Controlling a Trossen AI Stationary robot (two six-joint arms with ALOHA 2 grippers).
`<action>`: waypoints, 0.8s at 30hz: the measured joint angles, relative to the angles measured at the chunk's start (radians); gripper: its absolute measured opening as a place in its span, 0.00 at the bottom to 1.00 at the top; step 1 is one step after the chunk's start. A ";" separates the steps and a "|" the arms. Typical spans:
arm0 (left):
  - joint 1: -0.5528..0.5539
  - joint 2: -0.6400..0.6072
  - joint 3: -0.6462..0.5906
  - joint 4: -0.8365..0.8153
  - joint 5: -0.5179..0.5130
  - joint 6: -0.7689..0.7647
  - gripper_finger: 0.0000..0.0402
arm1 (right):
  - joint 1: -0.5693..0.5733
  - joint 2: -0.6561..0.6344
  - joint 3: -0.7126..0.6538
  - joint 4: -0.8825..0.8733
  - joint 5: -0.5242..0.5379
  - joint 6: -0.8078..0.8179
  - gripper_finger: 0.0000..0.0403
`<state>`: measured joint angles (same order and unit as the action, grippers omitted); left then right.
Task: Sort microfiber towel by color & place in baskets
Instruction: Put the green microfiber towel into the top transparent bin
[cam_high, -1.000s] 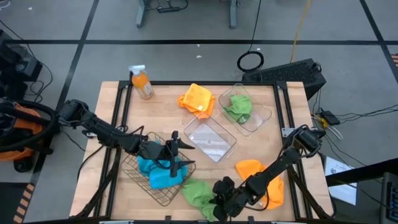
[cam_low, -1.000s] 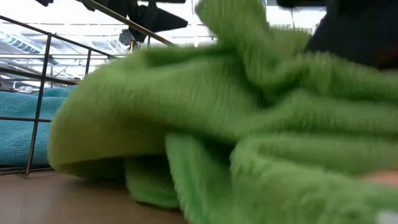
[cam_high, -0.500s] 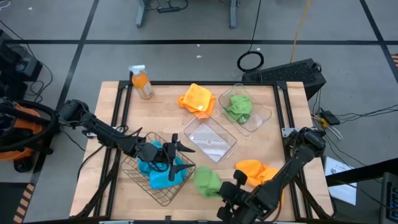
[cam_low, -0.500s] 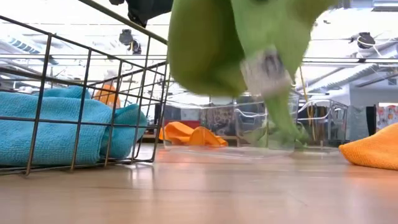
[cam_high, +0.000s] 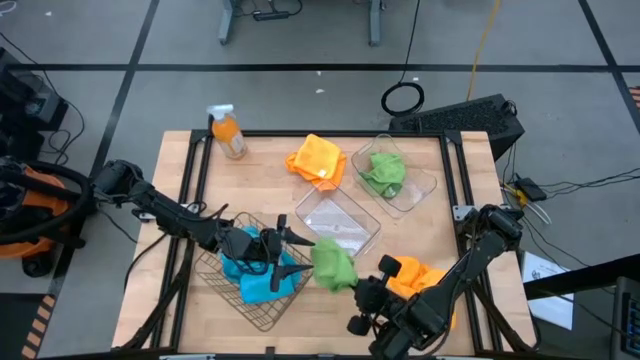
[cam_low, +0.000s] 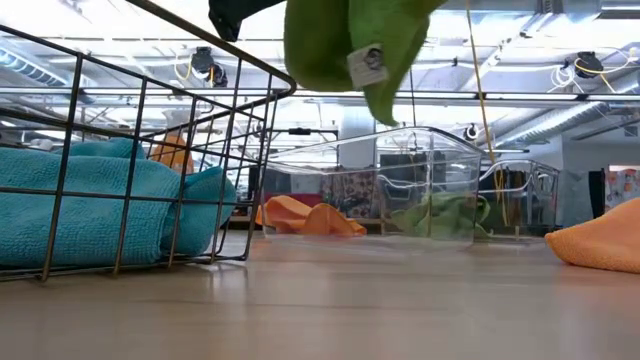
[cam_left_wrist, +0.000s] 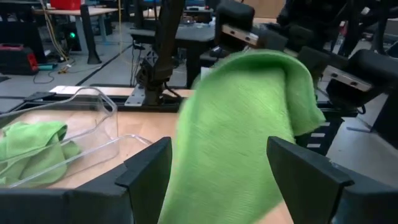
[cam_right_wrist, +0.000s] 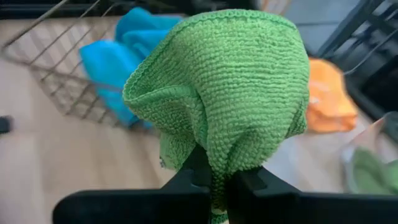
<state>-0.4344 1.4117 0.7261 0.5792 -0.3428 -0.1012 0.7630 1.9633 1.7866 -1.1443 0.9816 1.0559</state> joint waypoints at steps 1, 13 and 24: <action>0.000 0.000 0.000 0.003 0.000 0.000 0.67 | -0.006 0.000 0.000 -0.001 0.017 -0.005 0.01; 0.004 0.000 0.000 0.060 -0.090 0.007 0.67 | -0.103 0.000 0.000 -0.020 0.092 -0.029 0.03; 0.074 0.000 0.000 0.013 -0.035 0.032 0.67 | -0.197 0.000 -0.021 -0.044 0.011 -0.087 0.03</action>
<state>-0.3601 1.4120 0.7261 0.5918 -0.3781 -0.0690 0.5662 1.9637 1.7658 -1.1878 0.9922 0.9690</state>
